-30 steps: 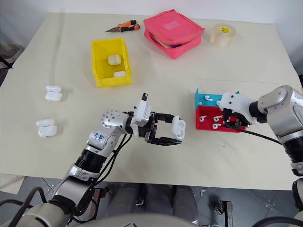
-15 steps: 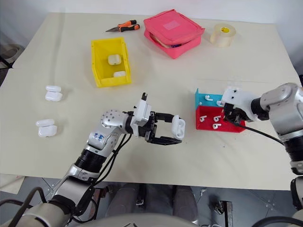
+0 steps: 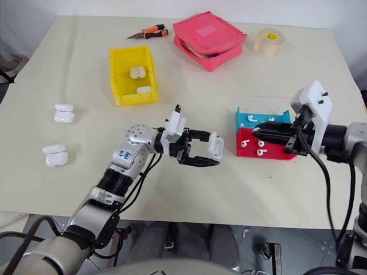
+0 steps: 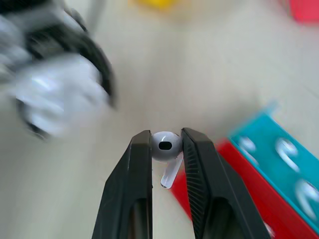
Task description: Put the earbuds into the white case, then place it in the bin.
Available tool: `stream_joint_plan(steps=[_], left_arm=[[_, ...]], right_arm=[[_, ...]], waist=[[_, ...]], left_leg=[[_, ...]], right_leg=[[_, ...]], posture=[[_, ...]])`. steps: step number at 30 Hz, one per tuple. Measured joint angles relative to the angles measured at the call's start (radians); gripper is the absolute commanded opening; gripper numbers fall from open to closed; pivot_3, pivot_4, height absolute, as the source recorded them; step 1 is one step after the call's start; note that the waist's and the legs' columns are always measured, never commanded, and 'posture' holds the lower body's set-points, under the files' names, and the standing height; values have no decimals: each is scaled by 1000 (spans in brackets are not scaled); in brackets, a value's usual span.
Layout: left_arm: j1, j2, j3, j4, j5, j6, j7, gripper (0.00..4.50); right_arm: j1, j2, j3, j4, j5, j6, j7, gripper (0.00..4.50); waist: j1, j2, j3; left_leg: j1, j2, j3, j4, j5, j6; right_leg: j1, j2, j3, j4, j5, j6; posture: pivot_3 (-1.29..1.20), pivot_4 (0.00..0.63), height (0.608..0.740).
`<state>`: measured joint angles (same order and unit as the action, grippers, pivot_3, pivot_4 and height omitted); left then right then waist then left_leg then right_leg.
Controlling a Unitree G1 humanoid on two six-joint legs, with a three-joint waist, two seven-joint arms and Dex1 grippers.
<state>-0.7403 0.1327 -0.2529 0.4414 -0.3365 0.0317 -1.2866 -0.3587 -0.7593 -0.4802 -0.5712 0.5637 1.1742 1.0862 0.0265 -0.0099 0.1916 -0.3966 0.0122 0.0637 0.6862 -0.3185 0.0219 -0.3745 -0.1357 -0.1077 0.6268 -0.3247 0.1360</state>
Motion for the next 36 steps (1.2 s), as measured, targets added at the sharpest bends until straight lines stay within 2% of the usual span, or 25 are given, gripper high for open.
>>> stream_joint_plan(steps=[6,9,15,20,36], left_arm=[[-72,-38,13,78,2,-40,-46,2798],[-74,-45,17,87,1,-40,-72,2798],[-74,-48,33,83,0,-28,-101,2798],[-74,-48,40,79,-1,-16,-104,2798],[-73,-65,96,82,-26,-13,-104,2798]], right_arm=[[89,195,13,-104,96,-148,-124,497],[116,236,77,-108,88,-256,-162,497],[140,245,159,-61,31,-454,-217,497],[171,242,182,-39,19,-540,-231,497],[205,239,224,-65,101,-589,-339,497]], waist=[[0,0,0],[-2,0,0],[-2,0,0],[-1,0,0],[-2,0,0]], left_leg=[[0,-2,1,0,0,1],[0,-2,1,0,0,1],[0,-2,1,0,0,0],[0,-1,1,0,0,1],[0,-1,1,0,0,1]], right_leg=[[0,-1,1,0,0,1],[-1,0,1,0,0,1],[-1,1,1,0,0,1],[-1,1,1,0,0,1],[-1,1,1,0,0,0]], posture=[[0,150,740],[0,150,740],[0,150,740],[0,150,740],[0,150,740]])
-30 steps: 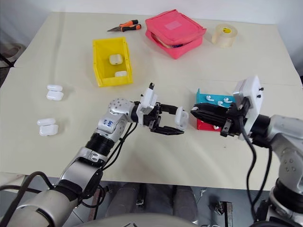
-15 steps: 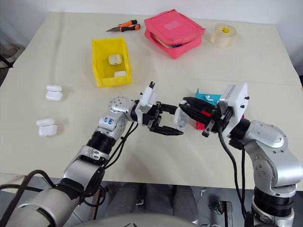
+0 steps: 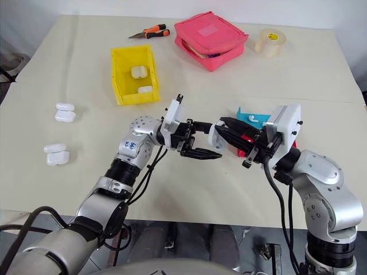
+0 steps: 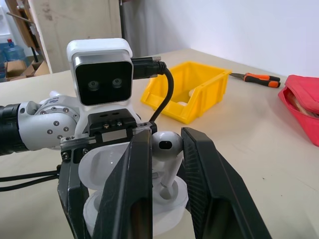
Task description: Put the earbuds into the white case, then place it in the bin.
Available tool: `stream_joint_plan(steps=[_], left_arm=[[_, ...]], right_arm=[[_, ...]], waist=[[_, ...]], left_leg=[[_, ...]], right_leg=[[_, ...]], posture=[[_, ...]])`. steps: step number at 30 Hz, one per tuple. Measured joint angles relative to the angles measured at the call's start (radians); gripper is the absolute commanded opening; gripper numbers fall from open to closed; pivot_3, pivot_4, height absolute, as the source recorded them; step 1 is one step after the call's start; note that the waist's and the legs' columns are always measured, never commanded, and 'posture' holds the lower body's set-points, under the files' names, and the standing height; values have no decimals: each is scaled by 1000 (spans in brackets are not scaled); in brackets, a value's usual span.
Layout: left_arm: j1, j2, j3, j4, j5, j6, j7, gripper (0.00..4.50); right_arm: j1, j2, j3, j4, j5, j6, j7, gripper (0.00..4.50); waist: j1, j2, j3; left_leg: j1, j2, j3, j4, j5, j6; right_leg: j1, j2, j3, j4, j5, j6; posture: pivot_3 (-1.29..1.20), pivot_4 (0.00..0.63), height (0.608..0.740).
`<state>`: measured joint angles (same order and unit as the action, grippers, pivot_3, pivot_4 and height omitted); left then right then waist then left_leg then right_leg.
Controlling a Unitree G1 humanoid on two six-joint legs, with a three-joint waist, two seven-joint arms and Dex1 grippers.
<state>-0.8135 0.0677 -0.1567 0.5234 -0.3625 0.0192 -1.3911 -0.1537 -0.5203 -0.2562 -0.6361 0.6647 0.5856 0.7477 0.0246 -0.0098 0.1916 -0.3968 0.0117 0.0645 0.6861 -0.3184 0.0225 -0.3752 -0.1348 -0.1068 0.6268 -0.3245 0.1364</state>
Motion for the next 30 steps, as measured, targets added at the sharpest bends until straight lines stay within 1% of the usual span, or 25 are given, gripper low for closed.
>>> stream_joint_plan(steps=[8,14,21,30], left_arm=[[0,-10,18,2,-3,-8,-19,2798],[0,-16,20,4,-4,-3,-31,2798],[3,-17,20,12,-4,5,-50,2798],[3,-20,22,44,-3,-12,-53,2798]], right_arm=[[34,-5,19,0,-4,-53,-12,497],[49,-32,32,15,-18,-107,1,497],[57,-109,55,23,-35,-148,37,497],[36,-187,56,58,15,-94,61,497]], waist=[[0,0,0],[1,0,0],[0,0,0],[1,0,0]], left_leg=[[0,0,0,0,0,0],[0,0,0,0,0,0],[0,0,0,0,0,0],[0,0,0,0,0,0]], right_leg=[[0,0,0,0,0,0],[0,0,0,0,0,0],[0,0,0,0,0,0],[0,0,0,0,0,0]], posture=[[0,150,740],[0,150,740],[0,150,740],[0,150,740]])
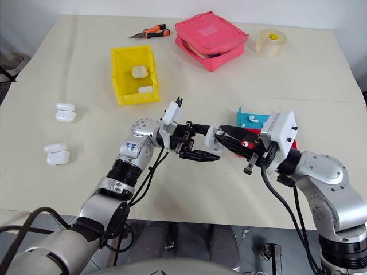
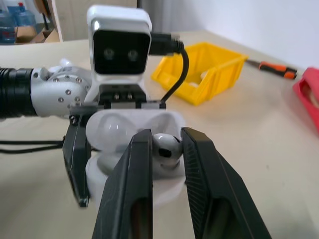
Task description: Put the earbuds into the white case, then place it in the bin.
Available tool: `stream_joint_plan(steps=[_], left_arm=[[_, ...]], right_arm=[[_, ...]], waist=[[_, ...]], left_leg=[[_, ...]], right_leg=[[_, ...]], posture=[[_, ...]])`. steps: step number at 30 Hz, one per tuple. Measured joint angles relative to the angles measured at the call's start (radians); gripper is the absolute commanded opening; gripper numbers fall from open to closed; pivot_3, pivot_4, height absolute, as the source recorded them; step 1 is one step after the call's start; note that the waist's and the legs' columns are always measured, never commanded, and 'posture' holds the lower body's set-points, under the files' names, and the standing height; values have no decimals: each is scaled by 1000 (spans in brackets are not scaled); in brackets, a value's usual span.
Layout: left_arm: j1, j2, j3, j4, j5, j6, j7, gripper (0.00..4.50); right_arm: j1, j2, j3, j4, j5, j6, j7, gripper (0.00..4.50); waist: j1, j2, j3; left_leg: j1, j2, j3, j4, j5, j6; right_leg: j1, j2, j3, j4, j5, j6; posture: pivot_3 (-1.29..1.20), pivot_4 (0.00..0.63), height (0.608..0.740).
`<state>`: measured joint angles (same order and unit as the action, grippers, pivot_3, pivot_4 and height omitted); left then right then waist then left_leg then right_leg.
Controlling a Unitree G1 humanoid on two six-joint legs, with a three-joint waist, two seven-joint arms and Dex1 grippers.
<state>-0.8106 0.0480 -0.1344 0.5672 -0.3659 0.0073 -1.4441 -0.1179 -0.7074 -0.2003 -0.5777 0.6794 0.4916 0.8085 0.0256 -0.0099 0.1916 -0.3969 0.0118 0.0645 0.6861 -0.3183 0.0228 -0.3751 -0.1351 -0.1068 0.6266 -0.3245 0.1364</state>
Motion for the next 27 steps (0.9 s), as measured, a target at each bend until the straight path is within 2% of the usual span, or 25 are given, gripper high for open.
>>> stream_joint_plan(steps=[11,15,27], left_arm=[[-1,-8,0,33,1,-52,-11,2798],[-2,1,5,39,4,-75,-12,2798],[-28,-6,18,96,11,-126,-4,2798]], right_arm=[[-14,-37,3,7,24,19,10,497],[-18,-50,1,15,23,35,8,1776],[-40,-77,-10,14,37,84,-8,1776]], waist=[[0,0,0],[0,0,0],[1,0,0]], left_leg=[[0,0,0,0,0,0],[0,0,0,0,0,0],[0,0,0,0,0,0]], right_leg=[[0,0,0,0,0,0],[0,0,0,0,0,0],[0,0,0,0,0,0]], posture=[[0,150,740],[0,150,740],[0,150,740]])
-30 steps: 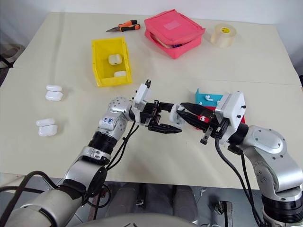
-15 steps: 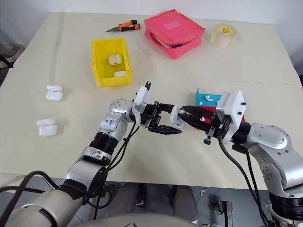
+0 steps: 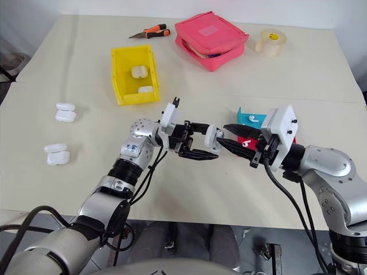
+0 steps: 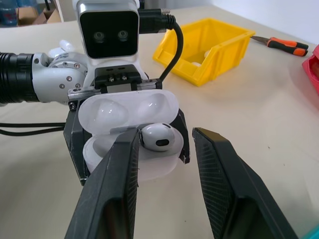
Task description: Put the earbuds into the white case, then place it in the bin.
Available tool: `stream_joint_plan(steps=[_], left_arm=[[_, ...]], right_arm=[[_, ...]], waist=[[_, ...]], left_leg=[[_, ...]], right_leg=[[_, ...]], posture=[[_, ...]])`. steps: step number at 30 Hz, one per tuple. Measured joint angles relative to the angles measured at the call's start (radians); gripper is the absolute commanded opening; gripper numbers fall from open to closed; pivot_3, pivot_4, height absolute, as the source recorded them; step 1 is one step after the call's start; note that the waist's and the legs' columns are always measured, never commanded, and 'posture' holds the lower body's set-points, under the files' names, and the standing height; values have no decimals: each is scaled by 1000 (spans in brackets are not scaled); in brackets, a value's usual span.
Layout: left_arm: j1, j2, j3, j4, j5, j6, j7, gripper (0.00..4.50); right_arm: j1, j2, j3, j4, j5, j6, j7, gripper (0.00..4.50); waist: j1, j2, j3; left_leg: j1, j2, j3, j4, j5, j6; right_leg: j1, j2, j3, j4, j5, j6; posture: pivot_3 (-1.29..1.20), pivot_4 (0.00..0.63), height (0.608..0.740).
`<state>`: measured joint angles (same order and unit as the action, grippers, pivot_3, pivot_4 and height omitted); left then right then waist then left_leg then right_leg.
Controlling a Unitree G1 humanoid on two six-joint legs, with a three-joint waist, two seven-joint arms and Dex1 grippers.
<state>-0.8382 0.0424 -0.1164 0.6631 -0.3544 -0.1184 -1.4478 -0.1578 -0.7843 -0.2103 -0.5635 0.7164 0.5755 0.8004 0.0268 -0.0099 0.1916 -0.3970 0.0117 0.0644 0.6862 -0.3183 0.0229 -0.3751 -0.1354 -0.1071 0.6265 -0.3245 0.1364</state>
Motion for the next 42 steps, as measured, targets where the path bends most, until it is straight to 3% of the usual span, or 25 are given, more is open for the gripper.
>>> stream_joint_plan(steps=[10,14,16,20,24,29,42], left_arm=[[-80,3,65,142,7,-89,43,2798],[-94,10,85,170,7,-113,46,2798],[-94,17,97,170,6,-117,40,2798],[-73,30,99,142,6,-121,27,2798],[-33,46,98,102,5,-112,26,2798],[5,59,98,18,2,-90,27,2798],[102,88,90,-158,-11,-7,49,2798]], right_arm=[[38,-142,-110,-5,52,100,25,1776],[-26,-243,-107,129,-27,130,17,1776],[-87,-274,-65,211,-85,128,19,1776],[-300,-343,152,442,-254,144,61,1776],[-500,-328,346,660,-423,96,139,1776],[-765,-212,534,995,-636,33,216,1776],[-958,-76,636,1342,-861,-88,344,1776]], waist=[[0,0,0],[-1,0,0],[-3,0,0],[-9,0,0],[-11,0,0],[-20,0,0],[-28,0,0]], left_leg=[[0,0,0,0,0,0],[0,0,0,0,0,1],[0,0,1,0,0,1],[-1,0,2,0,0,1],[-2,0,2,0,0,1],[-7,1,2,2,0,0],[-9,0,2,4,0,0]], right_leg=[[0,0,0,0,0,0],[0,0,0,0,0,0],[-1,0,0,0,0,0],[-2,0,0,0,0,0],[-3,0,0,0,0,0],[-6,0,-3,0,0,0],[-6,-1,-4,2,0,0]], posture=[[0,150,740],[0,150,740],[0,150,740],[0,150,740],[0,150,740],[0,150,740],[0,150,740]])
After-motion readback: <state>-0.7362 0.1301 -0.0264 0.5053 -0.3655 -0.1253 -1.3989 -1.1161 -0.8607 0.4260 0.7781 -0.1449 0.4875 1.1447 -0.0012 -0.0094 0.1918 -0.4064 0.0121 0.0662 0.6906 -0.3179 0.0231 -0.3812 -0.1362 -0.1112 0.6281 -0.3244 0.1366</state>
